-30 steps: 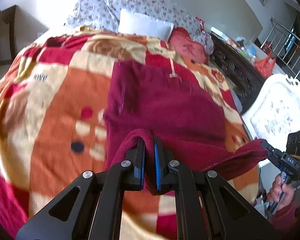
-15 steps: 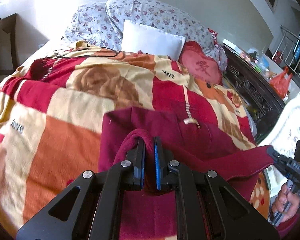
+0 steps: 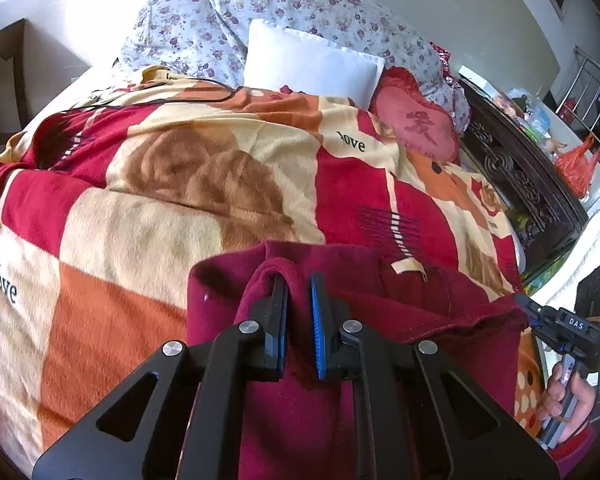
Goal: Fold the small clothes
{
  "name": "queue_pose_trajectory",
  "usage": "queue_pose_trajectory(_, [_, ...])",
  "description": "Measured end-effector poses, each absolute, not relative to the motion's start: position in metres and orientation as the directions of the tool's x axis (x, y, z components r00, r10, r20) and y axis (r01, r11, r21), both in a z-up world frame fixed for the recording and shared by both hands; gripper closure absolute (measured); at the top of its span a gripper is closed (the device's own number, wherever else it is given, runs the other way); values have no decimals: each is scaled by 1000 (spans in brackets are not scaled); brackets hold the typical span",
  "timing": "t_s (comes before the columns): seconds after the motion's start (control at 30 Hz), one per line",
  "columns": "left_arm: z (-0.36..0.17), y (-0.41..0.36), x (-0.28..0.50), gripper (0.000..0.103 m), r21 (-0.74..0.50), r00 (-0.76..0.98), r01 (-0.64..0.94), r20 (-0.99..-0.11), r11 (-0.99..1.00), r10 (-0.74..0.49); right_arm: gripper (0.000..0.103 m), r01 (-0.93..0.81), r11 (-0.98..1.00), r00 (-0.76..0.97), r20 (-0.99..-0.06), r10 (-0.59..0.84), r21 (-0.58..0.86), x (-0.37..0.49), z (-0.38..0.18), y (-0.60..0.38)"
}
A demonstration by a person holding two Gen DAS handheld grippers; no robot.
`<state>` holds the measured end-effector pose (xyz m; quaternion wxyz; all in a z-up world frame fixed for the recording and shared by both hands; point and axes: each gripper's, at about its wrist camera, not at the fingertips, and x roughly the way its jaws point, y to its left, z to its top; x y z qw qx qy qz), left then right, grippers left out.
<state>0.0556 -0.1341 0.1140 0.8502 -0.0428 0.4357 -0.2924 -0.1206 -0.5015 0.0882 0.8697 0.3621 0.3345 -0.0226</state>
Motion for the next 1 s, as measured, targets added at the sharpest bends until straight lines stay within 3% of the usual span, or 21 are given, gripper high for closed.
queue_pose_trajectory(0.13, [112, -138, 63, 92, -331, 427, 457, -733, 826, -530, 91, 306, 742, 760, -622, 187, 596, -107, 86, -502])
queue_pose_trajectory(0.17, [112, -138, 64, 86, -334, 419, 458, -736, 824, -532, 91, 317, 722, 757, -623, 198, 615, -106, 83, -506])
queue_pose_trajectory(0.23, [113, -133, 63, 65, -353, 414, 459, -727, 815, -548, 91, 328, 660, 765, -600, 233, 675, -109, 77, -515])
queue_pose_trajectory(0.27, [116, -129, 63, 42, -355, 430, 454, -716, 817, -550, 90, 328, 634, 774, -584, 246, 701, -111, 75, -519])
queue_pose_trajectory(0.3, [121, -123, 63, 28, -367, 458, 444, -692, 818, -559, 90, 324, 608, 786, -564, 254, 725, -116, 74, -523])
queue_pose_trajectory(0.33, [125, -117, 63, 25, -385, 475, 435, -670, 814, -571, 88, 322, 599, 792, -555, 254, 733, -118, 75, -524])
queue_pose_trajectory(0.4, [132, -108, 67, 25, -416, 480, 416, -655, 809, -584, 78, 331, 588, 810, -542, 225, 738, -126, 79, -528])
queue_pose_trajectory(0.43, [134, -107, 68, 25, -418, 478, 412, -657, 809, -583, 67, 340, 579, 822, -533, 199, 741, -131, 84, -532])
queue_pose_trajectory(0.47, [138, -106, 68, 25, -421, 481, 413, -653, 808, -586, 65, 339, 572, 833, -520, 186, 747, -135, 88, -534])
queue_pose_trajectory(0.67, [139, -121, 50, 25, -374, 494, 461, -645, 805, -583, 65, 240, 712, 846, -501, 180, 660, -136, 123, -500])
queue_pose_trajectory(0.83, [115, -154, 44, 25, -311, 467, 481, -700, 820, -540, 65, 194, 825, 791, -582, 189, 531, -104, 109, -455])
queue_pose_trajectory(1.0, [92, -177, 57, 24, -246, 481, 455, -741, 856, -468, 65, 252, 884, 742, -665, 85, 394, -69, 76, -444])
